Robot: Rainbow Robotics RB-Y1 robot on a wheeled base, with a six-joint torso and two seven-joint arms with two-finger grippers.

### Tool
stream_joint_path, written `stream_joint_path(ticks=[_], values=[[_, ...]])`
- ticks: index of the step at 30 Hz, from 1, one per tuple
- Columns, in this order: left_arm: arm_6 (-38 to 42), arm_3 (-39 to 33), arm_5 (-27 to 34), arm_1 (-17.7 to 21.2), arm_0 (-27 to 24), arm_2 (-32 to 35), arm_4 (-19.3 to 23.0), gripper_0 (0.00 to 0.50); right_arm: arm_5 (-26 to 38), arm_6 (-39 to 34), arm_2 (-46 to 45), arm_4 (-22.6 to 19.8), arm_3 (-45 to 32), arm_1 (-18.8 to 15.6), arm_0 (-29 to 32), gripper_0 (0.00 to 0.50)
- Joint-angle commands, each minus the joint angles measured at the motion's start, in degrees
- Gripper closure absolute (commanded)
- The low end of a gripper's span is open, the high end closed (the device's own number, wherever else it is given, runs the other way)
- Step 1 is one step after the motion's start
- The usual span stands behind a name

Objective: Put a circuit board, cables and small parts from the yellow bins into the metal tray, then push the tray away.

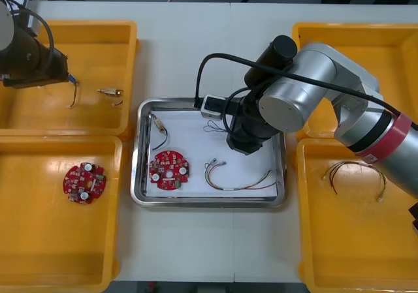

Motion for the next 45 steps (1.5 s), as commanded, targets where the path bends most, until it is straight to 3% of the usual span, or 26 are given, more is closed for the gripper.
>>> stream_joint_path(ticks=[1,8,14,15,16,18,27,38,45], values=[[7.60,-1.55,-0.48,-1.99,0.18,1.80,-0.30,0.030,-0.95,1.72,1.94,0.87,0.97,1.07,-0.82,0.500],[9.00,-1.46,-0.39,-3.48,0.18,1.88,-1.27,0.028,-0.87,1.80,3.00,0.87,1.14,1.07,-0.82,0.500],[15.51,-1.46,0.32,-5.86,-0.17,1.88,-5.75,0.028,-0.87,1.80,3.00,0.96,1.14,1.07,-0.73,0.500],[16.65,-1.55,0.67,-6.12,-0.35,1.88,-6.45,0.028,-0.87,1.80,3.00,0.96,1.14,1.07,-0.82,0.400],[18.32,-1.46,1.37,-6.56,-0.52,1.88,-7.42,0.028,-0.78,1.80,3.00,1.14,1.14,1.07,-0.82,0.223],[21.04,-1.46,2.60,-7.26,-0.96,1.88,-8.83,0.028,-0.87,1.89,3.00,1.66,1.14,1.07,-0.82,0.007],[32.38,-1.55,5.15,-9.37,-2.10,1.88,-12.17,0.029,0.54,2.33,1.33,1.40,0.70,1.07,-1.08,0.000],[44.25,-1.46,5.24,-10.95,-2.46,1.88,-13.92,0.026,11.97,2.60,-6.85,0.08,-5.71,1.16,-1.52,0.000],[48.29,1.09,6.29,-13.33,-5.53,1.88,-16.12,0.024,19.52,1.54,-16.16,-4.22,-7.30,1.16,-1.52,0.000]])
